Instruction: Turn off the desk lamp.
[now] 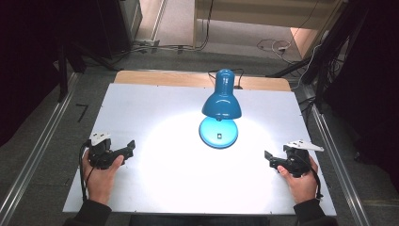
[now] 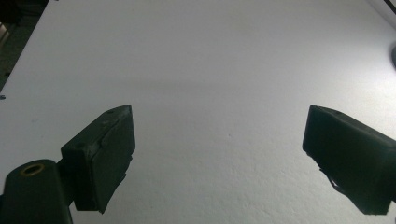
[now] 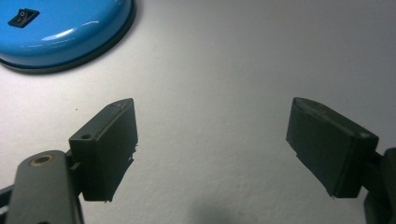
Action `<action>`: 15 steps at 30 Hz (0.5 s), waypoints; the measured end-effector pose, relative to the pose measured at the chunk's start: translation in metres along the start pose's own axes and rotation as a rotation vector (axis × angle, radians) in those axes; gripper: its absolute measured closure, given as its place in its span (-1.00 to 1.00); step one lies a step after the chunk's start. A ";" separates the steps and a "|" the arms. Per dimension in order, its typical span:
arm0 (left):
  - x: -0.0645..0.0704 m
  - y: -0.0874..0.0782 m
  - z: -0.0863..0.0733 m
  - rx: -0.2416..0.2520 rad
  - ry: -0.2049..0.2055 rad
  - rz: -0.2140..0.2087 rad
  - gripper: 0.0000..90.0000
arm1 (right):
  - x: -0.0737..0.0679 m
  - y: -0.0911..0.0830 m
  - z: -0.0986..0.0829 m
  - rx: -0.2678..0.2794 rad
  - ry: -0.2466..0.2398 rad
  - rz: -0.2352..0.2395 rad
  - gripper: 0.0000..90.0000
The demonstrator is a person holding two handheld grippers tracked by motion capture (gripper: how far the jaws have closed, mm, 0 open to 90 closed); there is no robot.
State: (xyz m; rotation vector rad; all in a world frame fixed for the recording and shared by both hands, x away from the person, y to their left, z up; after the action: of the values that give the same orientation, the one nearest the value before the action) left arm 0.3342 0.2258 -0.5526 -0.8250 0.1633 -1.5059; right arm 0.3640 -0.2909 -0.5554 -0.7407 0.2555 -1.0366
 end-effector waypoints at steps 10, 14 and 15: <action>0.000 0.000 0.000 0.000 0.002 0.000 -0.77 | -0.008 0.004 0.007 0.006 -0.015 0.010 -0.67; 0.000 0.000 0.000 0.001 0.001 -0.001 -0.77 | -0.014 0.007 0.012 0.007 -0.025 0.019 -0.68; 0.000 0.000 0.000 0.001 0.001 -0.001 -0.77 | -0.015 0.008 0.013 0.010 -0.026 0.023 -0.68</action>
State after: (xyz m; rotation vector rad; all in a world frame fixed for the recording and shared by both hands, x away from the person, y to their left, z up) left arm 0.3340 0.2256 -0.5523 -0.8236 0.1627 -1.5074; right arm 0.3688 -0.2697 -0.5531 -0.7402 0.2358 -1.0047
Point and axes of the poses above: each handheld gripper's, and its own axes: y roughly forward along the jaws, z roughly out of its top, x roughly to its right, the point moved 10 cm from there along y, roughly forward along the jaws, and after that the axes turned 15 degrees about -y, right-handed, at the moved point
